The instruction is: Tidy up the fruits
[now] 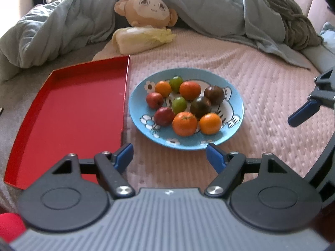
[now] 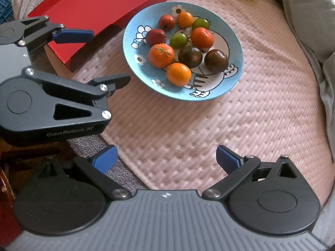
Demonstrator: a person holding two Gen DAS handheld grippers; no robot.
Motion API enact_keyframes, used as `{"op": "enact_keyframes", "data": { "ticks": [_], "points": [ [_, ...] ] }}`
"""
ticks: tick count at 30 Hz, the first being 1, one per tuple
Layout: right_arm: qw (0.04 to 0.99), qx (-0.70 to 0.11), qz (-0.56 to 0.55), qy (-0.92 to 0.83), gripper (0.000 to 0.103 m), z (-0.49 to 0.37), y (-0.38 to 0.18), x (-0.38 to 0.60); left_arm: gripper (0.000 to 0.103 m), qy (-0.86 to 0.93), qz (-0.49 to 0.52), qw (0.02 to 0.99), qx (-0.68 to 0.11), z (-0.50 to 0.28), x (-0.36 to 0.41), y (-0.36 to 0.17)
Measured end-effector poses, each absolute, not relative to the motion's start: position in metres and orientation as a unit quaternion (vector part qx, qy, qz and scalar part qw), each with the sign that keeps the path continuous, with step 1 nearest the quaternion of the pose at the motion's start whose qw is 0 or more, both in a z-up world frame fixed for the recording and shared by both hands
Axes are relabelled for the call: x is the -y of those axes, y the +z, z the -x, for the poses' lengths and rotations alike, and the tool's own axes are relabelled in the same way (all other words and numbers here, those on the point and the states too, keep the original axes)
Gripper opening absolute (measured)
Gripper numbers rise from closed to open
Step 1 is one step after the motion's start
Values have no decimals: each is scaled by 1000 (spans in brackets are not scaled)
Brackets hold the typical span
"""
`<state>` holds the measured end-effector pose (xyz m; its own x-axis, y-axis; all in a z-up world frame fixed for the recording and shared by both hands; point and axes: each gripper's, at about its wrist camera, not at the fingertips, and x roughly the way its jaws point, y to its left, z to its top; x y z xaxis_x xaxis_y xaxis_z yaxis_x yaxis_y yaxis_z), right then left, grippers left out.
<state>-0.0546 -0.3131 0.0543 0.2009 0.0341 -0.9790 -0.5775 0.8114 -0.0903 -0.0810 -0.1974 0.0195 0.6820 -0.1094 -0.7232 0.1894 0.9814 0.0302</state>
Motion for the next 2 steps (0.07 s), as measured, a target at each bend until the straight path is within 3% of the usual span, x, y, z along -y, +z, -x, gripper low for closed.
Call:
{"op": "enact_keyframes", "data": {
  "ticks": [2],
  "points": [
    [739,-599,228,207,102,55,53,313,79,-87,-46,915,-390,80,198,22]
  ]
}}
